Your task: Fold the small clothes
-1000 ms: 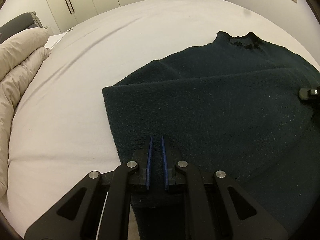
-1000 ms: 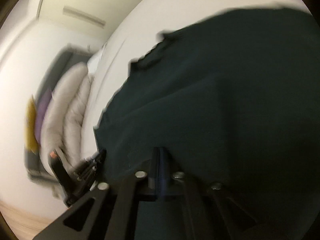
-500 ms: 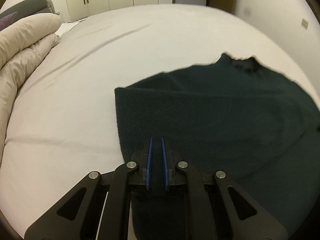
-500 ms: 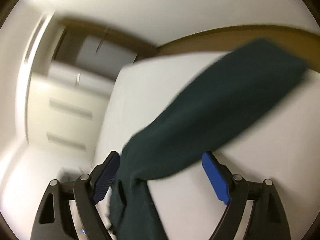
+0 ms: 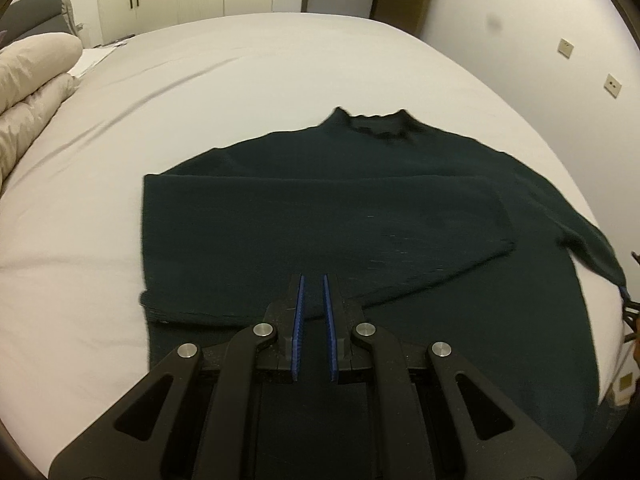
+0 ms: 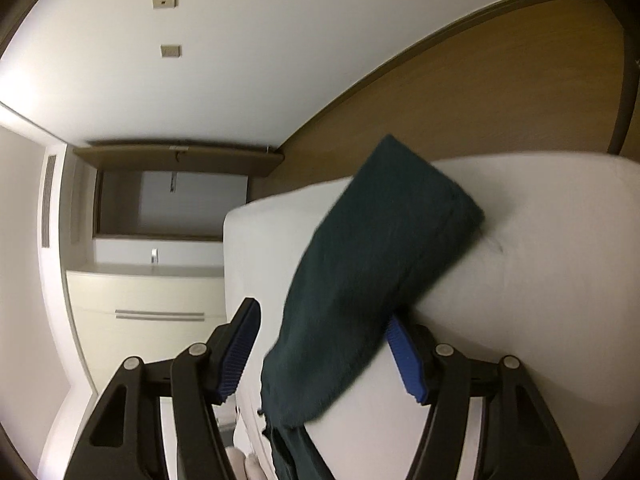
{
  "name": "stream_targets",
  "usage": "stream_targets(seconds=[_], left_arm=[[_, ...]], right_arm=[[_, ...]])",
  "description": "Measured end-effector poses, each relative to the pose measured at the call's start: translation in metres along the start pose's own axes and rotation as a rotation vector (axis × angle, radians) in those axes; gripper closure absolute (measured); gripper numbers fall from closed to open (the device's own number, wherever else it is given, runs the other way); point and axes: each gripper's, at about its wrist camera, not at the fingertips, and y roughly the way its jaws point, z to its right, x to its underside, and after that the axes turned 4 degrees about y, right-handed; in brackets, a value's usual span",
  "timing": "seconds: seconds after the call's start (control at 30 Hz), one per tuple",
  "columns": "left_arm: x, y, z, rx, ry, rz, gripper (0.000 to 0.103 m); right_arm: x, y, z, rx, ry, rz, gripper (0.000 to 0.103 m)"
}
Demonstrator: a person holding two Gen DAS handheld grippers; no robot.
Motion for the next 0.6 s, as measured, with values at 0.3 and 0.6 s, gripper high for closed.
stream_targets(seconds=[0.3, 0.6], left_arm=[[0.003, -0.006, 0.016, 0.036, 0.016, -0.007, 0.094], [0.008, 0.001, 0.022, 0.071, 0.009, -0.022, 0.094]], right_arm=[[-0.001, -0.008, 0.012, 0.050, 0.023, 0.129, 0.058], [-0.008, 0.010, 0.001, 0.061, -0.067, 0.118, 0.047]])
